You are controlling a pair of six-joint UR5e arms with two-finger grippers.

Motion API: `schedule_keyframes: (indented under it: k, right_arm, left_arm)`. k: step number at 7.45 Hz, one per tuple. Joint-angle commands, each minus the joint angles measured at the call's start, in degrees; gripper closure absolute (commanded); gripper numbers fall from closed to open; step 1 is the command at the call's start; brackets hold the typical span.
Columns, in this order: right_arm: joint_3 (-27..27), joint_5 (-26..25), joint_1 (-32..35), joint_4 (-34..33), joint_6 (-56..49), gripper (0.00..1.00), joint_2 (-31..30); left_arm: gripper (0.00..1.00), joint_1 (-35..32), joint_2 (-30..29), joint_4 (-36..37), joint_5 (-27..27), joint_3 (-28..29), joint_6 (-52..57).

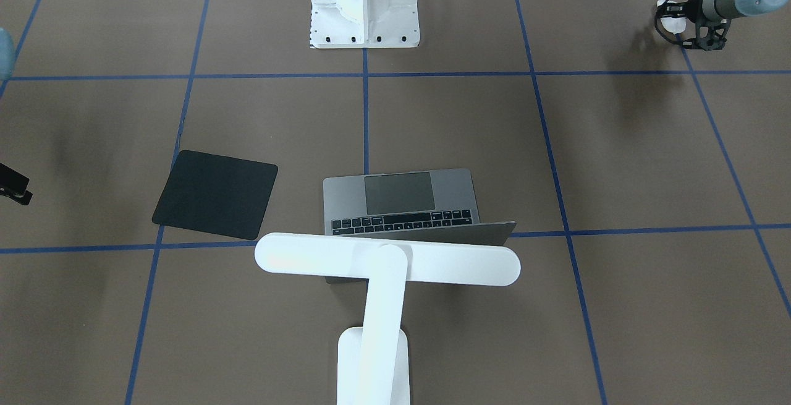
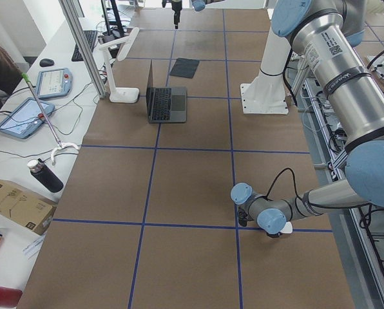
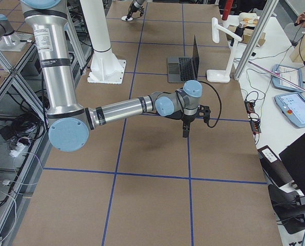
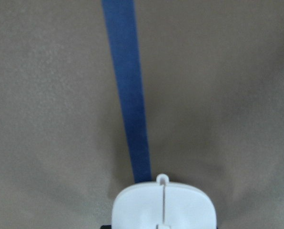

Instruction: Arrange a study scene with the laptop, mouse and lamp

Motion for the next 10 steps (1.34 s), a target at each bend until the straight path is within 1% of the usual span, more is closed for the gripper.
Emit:
schedule_keyframes:
  k: [1,2,4,5,7,9,10]
  right_arm:
    - [0.0,-0.02,0.0,0.0,0.0,0.0,0.09]
    - [0.0,-0.02,0.0,0.0,-0.09,0.0,0.1]
    - [0.0,-0.02,0.0,0.0,0.0,0.0,0.1]
    - [0.0,-0.02,0.0,0.0,0.0,0.0,0.1]
    - [0.0,-0.02,0.0,0.0,0.0,0.0,0.1]
    - [0.08,0.06,0.09,0.0,-0.09,0.0,0.01]
    - [0.0,-0.02,0.09,0.0,-0.09,0.0,0.01]
  left_arm:
    - [0.48,0.0,0.08,-1.53,-0.2,0.25,-0.16]
    - [0.53,0.0,0.42,-3.02,-0.55,0.25,-0.25]
    - [0.54,0.0,0.43,-3.39,-0.73,0.07,-0.33]
    - [0.54,-0.09,0.43,-3.39,-2.39,-0.1,-0.33]
    - [0.54,-0.18,0.34,-3.47,-2.84,-1.07,-1.47]
    - [0.54,-0.26,0.34,-3.3,-4.94,-3.61,-2.88]
    - [0.54,-0.18,-0.27,-3.21,-5.3,-4.66,-5.67]
